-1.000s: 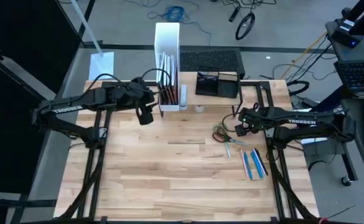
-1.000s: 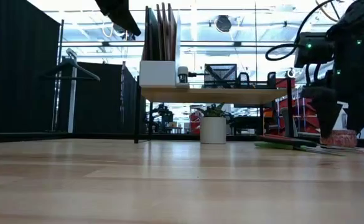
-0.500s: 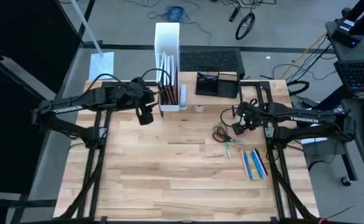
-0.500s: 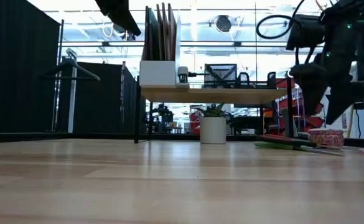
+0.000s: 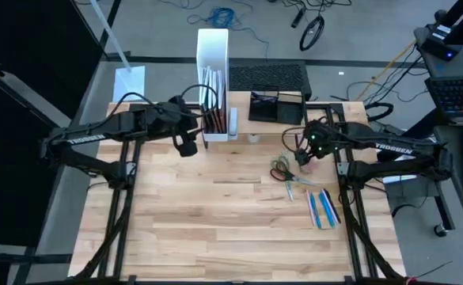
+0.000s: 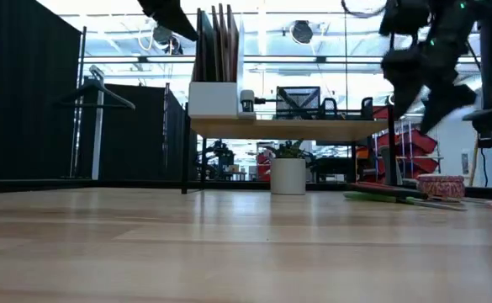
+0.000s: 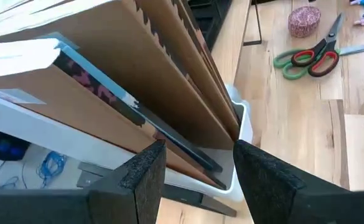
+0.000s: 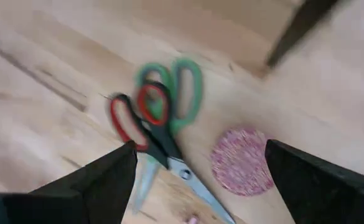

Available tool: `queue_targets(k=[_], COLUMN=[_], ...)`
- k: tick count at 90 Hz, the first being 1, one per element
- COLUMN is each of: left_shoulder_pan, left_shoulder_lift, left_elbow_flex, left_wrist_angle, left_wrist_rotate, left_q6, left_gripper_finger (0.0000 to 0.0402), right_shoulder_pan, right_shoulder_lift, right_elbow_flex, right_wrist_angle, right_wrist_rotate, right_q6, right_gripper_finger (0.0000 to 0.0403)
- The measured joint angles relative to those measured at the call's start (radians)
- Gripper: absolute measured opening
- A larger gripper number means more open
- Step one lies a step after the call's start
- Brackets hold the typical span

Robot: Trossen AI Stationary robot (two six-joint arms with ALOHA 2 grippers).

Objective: Stock shelves
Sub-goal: Remove the desk organizer from the shelf

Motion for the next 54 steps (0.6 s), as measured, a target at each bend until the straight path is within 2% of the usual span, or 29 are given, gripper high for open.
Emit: queue_targets(k=[16,27,54], left_shoulder_pan=[0.000,0.000,0.000], left_shoulder_lift=[0.000,0.000,0.000], left_elbow_flex=[0.000,0.000,0.000], left_wrist_angle=[0.000,0.000,0.010], left_wrist_rotate=[0.000,0.000,0.000], left_q6=[0.000,0.000,0.000], left_gripper_finger=[0.0176,0.0176,0.0176], right_shoulder_pan=[0.000,0.000,0.000], right_shoulder_lift=[0.000,0.000,0.003], right_elbow_flex=[0.132,0.197,0.228], right_wrist_angle=[0.022,0.038,0.200], right_wrist_rotate=[0.005,0.006,0.007], right_q6=[-0.115,-0.113,-0.175], right_gripper_finger=[0.0332,0.0332,0.0332])
